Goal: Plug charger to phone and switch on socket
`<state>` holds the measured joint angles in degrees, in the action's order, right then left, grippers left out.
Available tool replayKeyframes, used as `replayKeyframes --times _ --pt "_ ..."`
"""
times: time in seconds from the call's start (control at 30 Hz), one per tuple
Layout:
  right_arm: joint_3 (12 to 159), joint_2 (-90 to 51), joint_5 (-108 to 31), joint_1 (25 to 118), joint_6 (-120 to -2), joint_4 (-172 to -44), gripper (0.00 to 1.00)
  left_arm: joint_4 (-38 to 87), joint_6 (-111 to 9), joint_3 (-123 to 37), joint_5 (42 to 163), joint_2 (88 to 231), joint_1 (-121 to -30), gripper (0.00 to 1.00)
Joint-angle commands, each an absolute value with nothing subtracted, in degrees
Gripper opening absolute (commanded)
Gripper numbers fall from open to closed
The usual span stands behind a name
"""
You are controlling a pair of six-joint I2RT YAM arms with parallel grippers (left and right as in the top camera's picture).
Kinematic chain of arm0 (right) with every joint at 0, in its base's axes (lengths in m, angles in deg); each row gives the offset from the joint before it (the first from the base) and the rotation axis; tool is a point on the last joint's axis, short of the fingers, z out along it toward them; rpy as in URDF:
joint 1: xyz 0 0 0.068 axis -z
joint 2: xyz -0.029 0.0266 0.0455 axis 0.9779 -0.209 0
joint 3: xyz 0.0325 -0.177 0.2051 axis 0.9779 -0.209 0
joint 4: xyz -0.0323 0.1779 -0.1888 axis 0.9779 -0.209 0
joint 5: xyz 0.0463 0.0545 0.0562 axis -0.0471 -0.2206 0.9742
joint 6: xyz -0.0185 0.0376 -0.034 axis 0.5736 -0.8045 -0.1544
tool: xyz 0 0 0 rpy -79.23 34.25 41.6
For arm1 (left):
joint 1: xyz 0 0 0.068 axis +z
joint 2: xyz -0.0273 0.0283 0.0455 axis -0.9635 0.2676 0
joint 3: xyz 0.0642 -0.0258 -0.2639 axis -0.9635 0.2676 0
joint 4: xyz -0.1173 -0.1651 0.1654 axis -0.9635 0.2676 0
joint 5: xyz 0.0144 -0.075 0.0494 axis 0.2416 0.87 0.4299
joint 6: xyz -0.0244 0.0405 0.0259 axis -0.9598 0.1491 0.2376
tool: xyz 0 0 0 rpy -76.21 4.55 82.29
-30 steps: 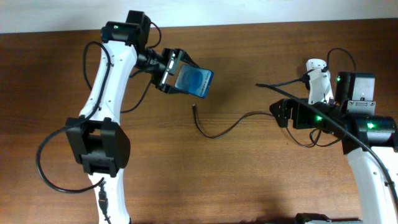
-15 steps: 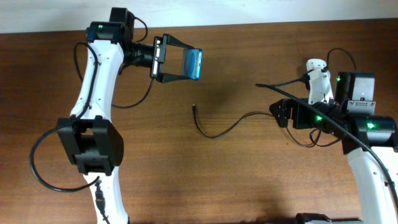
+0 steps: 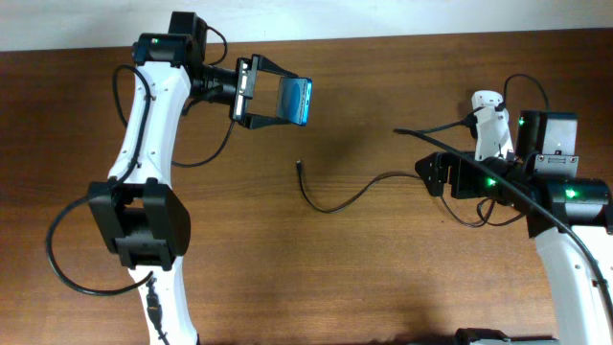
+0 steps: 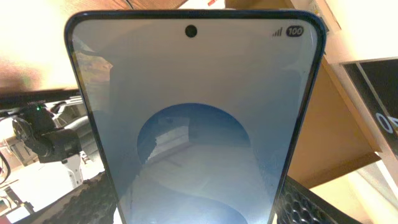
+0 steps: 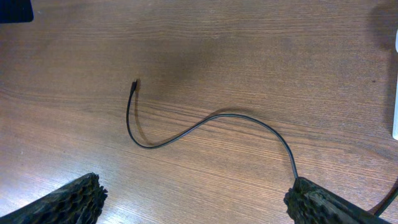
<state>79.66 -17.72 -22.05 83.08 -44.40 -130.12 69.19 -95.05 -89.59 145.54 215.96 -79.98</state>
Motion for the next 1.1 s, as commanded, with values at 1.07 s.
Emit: replayKeyframes --times 1.07 --pt "80.58 -17.65 -21.94 82.82 -44.42 -129.94 0.98 69.08 -94.28 -90.49 143.73 215.96 -80.00 0.00"
